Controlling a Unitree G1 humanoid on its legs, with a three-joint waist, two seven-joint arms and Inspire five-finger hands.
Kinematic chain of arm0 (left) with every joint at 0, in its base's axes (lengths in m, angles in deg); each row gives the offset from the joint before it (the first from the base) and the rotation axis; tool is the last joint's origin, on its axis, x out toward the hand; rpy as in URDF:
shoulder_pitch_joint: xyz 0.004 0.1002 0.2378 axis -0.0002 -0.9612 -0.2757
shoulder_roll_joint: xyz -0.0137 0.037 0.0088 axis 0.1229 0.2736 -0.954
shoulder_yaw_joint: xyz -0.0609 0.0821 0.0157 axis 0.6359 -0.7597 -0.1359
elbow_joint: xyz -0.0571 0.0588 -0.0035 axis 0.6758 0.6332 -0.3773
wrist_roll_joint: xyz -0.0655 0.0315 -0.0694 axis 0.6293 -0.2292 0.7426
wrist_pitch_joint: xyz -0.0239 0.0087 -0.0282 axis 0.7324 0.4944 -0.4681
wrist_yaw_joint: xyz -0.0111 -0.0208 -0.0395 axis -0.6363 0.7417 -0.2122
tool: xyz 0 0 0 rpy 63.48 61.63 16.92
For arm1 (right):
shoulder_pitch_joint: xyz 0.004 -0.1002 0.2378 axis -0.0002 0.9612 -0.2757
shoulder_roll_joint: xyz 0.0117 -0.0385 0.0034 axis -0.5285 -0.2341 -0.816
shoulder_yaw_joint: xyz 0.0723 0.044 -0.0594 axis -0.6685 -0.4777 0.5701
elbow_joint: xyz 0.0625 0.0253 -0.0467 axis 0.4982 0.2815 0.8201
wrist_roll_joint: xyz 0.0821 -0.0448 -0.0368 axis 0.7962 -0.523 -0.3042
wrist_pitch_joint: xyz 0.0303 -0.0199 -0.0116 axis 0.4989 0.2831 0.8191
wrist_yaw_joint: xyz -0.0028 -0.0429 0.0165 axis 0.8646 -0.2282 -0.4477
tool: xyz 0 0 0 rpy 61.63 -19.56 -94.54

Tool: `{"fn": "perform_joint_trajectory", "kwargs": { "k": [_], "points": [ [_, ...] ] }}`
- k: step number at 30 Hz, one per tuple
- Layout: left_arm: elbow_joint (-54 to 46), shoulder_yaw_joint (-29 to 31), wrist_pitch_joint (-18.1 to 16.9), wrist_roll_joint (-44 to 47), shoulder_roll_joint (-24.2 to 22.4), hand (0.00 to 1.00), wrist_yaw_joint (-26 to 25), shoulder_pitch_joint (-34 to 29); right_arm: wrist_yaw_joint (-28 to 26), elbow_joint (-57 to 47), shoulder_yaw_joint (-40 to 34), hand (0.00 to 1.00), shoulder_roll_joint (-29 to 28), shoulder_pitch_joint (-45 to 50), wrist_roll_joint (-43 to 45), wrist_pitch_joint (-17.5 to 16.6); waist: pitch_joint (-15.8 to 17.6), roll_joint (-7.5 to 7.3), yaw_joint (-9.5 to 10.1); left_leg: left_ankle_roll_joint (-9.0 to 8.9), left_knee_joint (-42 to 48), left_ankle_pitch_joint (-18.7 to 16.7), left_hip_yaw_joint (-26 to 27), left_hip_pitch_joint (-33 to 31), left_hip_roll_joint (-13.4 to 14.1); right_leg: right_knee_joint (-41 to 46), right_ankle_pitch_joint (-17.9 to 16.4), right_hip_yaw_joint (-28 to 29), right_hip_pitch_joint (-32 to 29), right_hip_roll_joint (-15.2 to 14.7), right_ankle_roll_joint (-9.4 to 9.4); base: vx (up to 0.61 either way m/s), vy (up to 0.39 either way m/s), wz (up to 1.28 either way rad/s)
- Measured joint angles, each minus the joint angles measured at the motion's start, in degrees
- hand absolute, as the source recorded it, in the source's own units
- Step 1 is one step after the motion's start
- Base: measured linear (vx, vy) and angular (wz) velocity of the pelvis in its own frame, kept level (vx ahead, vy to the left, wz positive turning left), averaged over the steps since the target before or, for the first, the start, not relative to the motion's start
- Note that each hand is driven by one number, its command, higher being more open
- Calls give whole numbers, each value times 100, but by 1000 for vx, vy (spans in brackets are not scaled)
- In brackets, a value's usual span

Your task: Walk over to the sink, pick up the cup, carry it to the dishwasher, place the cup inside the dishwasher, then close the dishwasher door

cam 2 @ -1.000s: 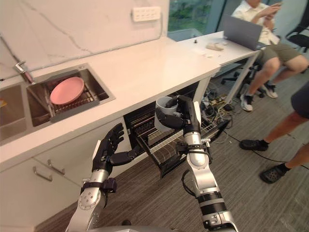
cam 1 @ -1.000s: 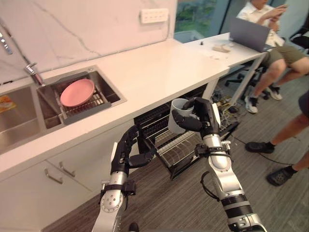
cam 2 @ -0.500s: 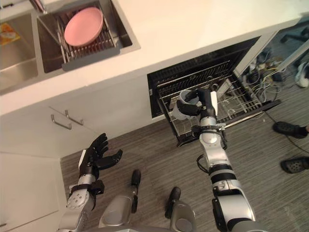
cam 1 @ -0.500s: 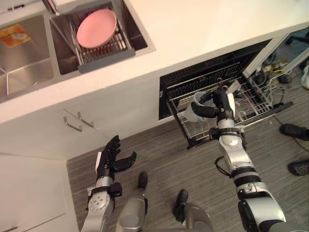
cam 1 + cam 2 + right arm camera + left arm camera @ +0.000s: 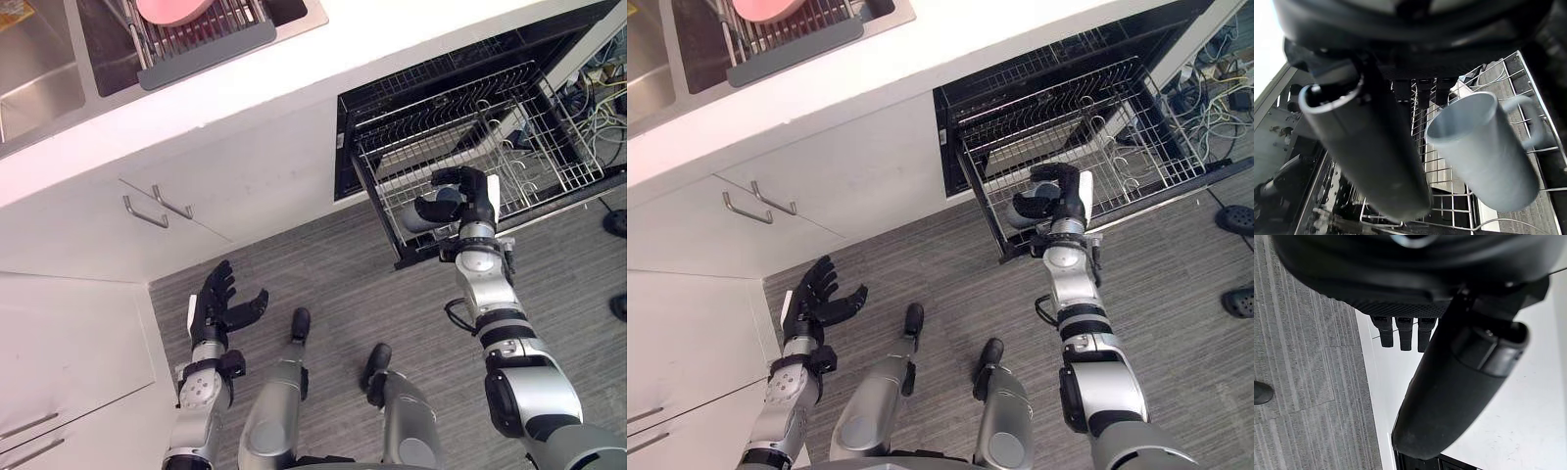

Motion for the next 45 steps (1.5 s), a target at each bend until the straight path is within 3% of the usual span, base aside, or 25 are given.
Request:
{"fn": "perform_joint_trajectory", "kwargs": {
  "k": [2,10,17,20,21,22,24,27,30,32,34,35,36,37,38,40,42,43,44,45],
  "points": [
    [0,-1,-1,-2,-4,90,-1,14,32,-98,-40,90,-38,48,19,7,0,0,-4,-1,-38,15,0,19,-4,0,-4,0,0,-4,3,33,-1,1],
    [4,-49,1,-11,-196,90,19,20,47,-2610,-206,90,-703,1900,36,28,-4,-7,-107,-10,-328,43,-54,509,-61,-30,-150,-84,419,-47,59,61,-16,6],
    [20,-35,56,-130,-228,90,75,-168,-130,-4603,-235,90,-1001,3212,-185,-25,-186,-216,-361,-34,-430,45,-452,792,-126,-231,-247,-540,982,-48,99,36,-30,28],
    [233,-22,87,-130,-368,90,83,-230,-210,-5096,-197,90,-1119,3527,-305,-172,-386,-247,-378,-38,-401,47,-648,828,-192,-344,-266,-850,1248,-118,125,29,-18,49],
    [277,-22,98,-129,-407,90,85,-276,-232,-5181,-156,90,-1158,3578,-388,-218,-451,-247,-396,-14,-396,-41,-403,798,-171,-383,-263,-951,1346,-156,129,-15,34,55],
    [381,-25,99,-131,-434,90,102,-305,-237,-5286,-138,90,-1230,3651,-460,-253,-487,-252,-433,89,-221,-254,462,791,-6,-476,-240,-1127,1544,-199,167,-23,26,61],
    [468,-26,99,-131,-459,90,128,-444,-265,-5395,-27,90,-1201,3684,-512,-277,-594,-246,-439,143,207,-309,1183,740,192,-515,-249,-1236,1752,-256,216,34,57,45],
    [549,-13,99,-137,-453,90,129,-655,-368,-5509,132,90,-1204,3693,-695,-343,-792,-278,-386,258,353,-513,1190,680,38,-553,-250,-1233,1785,-394,333,68,85,13],
    [677,-2,114,-378,-447,90,185,-945,-507,-5553,275,90,-1192,3631,-885,-379,-860,-363,-365,394,870,-966,1273,728,-290,-236,-526,-1225,1947,-862,449,119,161,8],
    [805,-7,127,-495,-437,90,240,-1051,-550,-5503,345,90,-1131,3556,-914,-384,-864,-369,-378,483,1193,-1279,1276,787,-374,524,-549,-985,1870,-1130,294,127,136,7],
    [850,-25,185,-590,-362,90,299,-1054,-561,-5405,390,90,-956,3521,-933,-384,-888,-403,-441,562,1343,-1453,1132,937,-491,1565,-258,-316,1493,-1250,-207,171,118,41],
    [833,-49,188,-685,-283,90,298,-1035,-574,-5282,393,90,-844,3474,-1080,-385,-931,-464,-501,629,1287,-1492,896,1077,-498,2428,215,290,1037,-1227,-334,223,55,65],
    [833,-69,193,-688,-245,90,297,-1007,-588,-5219,394,90,-809,3449,-1142,-389,-983,-496,-566,680,1260,-1489,740,1109,-497,2604,-106,538,884,-1044,-124,228,24,72],
    [832,-82,193,-690,-222,90,296,-973,-597,-5182,396,90,-776,3414,-1150,-405,-993,-511,-582,711,1222,-1475,636,1153,-480,2546,-313,648,816,-866,-82,166,-15,64],
    [837,-129,194,-690,-157,90,283,-919,-620,-5114,401,90,-711,3322,-1153,-436,-1005,-540,-585,712,1085,-1460,492,1294,-482,2227,-588,798,692,-536,-94,251,-38,61],
    [841,-210,194,-690,-124,90,287,-858,-654,-5027,399,90,-577,3187,-1147,-475,-1012,-521,-603,691,919,-1451,278,1533,-483,1500,-693,905,548,-98,-125,225,-55,64],
    [879,-309,187,-691,-80,90,292,-822,-665,-5014,399,90,-377,3171,-1139,-485,-1135,-584,-684,550,980,-1513,-13,1596,-596,433,-491,1098,460,257,-108,211,-94,93],
    [969,-359,185,-699,-43,90,302,-810,-683,-5011,391,90,-284,3192,-1134,-509,-1219,-635,-762,503,1196,-1689,-218,1570,-727,196,65,1215,501,286,-101,269,-160,92],
    [1106,-387,192,-716,-99,90,301,-769,-694,-4985,384,90,-199,3223,-1134,-521,-1285,-524,-778,450,1347,-1809,-295,1526,-680,161,33,1072,579,296,-63,280,-166,73],
    [1141,-401,206,-769,-193,90,303,-834,-733,-4945,390,90,-102,3239,-1132,-521,-1415,-339,-739,221,1598,-1999,-224,1377,-503,-113,53,937,722,448,-100,345,-165,46]
  ]
}}
